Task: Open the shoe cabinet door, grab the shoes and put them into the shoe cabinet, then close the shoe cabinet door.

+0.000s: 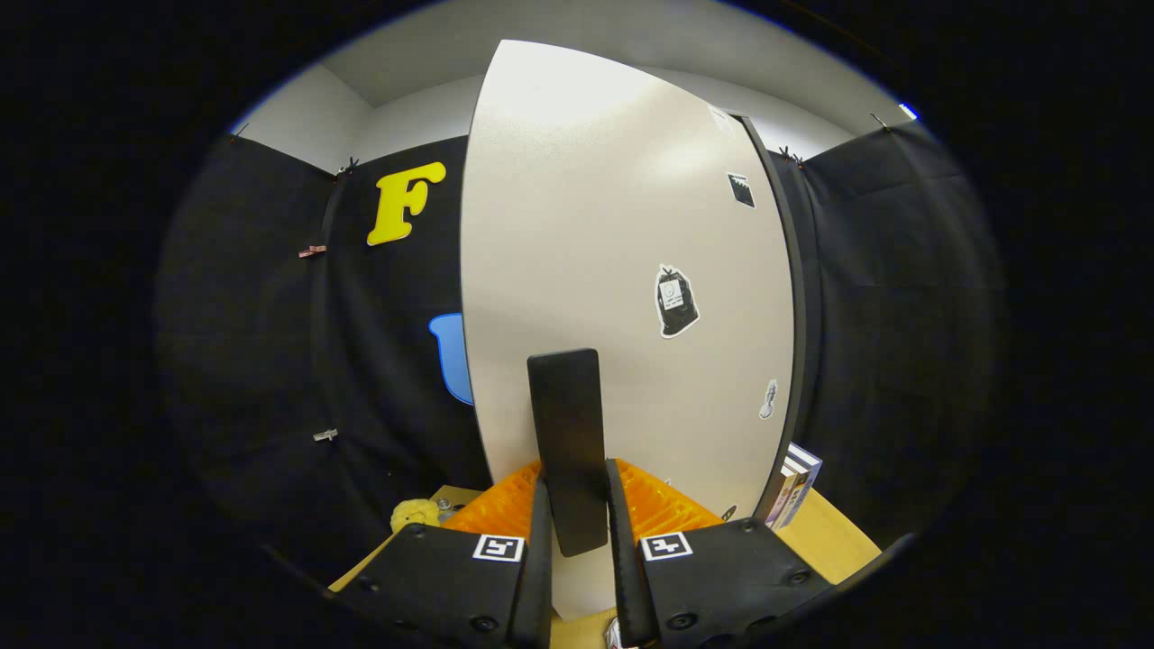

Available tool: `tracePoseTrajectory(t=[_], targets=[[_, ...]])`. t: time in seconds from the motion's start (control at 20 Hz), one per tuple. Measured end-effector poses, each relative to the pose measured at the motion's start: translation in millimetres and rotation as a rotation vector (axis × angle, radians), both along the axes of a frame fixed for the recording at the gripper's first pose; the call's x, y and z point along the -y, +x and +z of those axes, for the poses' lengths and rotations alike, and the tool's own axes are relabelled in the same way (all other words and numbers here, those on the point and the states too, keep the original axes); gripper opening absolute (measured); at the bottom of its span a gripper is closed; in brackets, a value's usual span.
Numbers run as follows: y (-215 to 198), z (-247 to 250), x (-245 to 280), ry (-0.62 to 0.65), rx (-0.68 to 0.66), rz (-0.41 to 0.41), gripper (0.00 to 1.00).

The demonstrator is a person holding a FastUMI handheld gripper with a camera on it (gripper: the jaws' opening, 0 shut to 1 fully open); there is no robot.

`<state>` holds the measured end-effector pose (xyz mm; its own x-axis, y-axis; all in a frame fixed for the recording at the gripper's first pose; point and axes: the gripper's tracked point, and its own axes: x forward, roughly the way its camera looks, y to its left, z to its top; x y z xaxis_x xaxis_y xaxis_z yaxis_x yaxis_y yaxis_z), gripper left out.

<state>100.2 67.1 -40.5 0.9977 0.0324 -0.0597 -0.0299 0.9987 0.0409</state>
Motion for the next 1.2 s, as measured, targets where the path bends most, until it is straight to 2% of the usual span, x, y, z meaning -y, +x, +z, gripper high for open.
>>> tracePoseTrajectory(t=[0.35,0.55,0.8,1.05,1.1,1.2], targets=[[-51.6,6.4,56.9,-0.014,0.001,0.062,0.32],[-70.5,11.9,88.9,-0.015,0.000,0.070,0.32],[-79.6,16.7,123.3,-0.005,-0.003,0.053,0.32],[-80.3,17.6,161.2,0.005,-0.008,-0.001,0.32],[-83.2,14.2,175.2,-0.001,-0.007,-0.036,0.31],[-89.7,13.1,199.1,0.020,-0.006,-0.064,0.17]])
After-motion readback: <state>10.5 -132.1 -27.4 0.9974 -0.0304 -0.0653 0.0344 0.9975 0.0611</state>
